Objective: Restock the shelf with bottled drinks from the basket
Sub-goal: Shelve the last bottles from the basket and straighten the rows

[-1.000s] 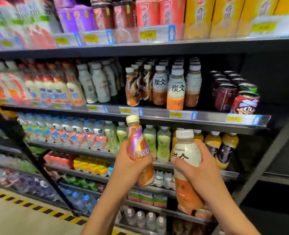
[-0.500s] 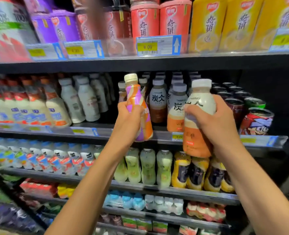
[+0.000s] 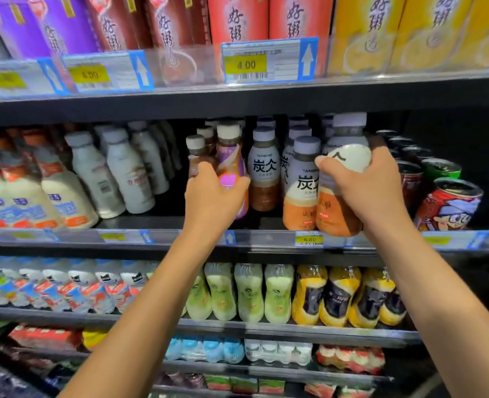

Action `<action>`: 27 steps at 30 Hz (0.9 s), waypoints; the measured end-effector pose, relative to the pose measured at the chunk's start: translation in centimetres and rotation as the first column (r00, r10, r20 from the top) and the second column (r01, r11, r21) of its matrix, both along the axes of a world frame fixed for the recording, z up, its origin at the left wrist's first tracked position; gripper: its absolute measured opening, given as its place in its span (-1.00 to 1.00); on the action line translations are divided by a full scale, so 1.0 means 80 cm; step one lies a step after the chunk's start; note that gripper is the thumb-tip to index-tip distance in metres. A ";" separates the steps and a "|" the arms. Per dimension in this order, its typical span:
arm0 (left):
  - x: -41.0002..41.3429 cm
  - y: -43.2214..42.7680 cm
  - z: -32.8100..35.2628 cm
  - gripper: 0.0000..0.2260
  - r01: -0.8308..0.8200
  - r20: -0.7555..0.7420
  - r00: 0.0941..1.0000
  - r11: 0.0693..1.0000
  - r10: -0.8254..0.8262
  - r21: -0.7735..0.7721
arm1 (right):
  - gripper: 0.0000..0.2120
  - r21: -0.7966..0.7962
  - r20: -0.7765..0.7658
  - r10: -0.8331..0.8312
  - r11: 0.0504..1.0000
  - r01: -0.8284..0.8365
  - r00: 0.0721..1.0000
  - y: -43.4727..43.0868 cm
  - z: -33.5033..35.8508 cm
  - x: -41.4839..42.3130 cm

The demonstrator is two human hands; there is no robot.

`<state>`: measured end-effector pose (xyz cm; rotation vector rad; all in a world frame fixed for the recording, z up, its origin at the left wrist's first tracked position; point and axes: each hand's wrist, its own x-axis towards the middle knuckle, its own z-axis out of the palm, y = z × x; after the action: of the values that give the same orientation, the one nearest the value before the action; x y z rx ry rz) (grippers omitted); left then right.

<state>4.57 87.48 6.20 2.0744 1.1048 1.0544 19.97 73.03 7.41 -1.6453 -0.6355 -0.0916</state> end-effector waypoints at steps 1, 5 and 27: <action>0.002 0.000 -0.001 -0.59 -0.004 -0.021 1.000 1.000 0.005 0.029 | -0.44 -0.006 -0.002 -0.010 1.000 0.010 1.000 0.002 -0.002 0.002; 0.007 0.002 -0.008 -0.66 -0.052 -0.074 0.996 0.994 0.059 0.097 | -0.38 -0.004 -0.025 -0.006 1.000 0.006 1.000 0.007 -0.011 0.014; 0.027 0.009 -0.033 -0.76 -0.205 -0.136 0.954 0.912 0.267 0.354 | -0.33 -0.117 -0.023 0.062 0.991 -0.065 0.998 -0.002 -0.049 0.056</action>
<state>6.72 88.24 3.58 2.3881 1.3760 1.2642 24.41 72.84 3.52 -1.7357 -0.6889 0.0081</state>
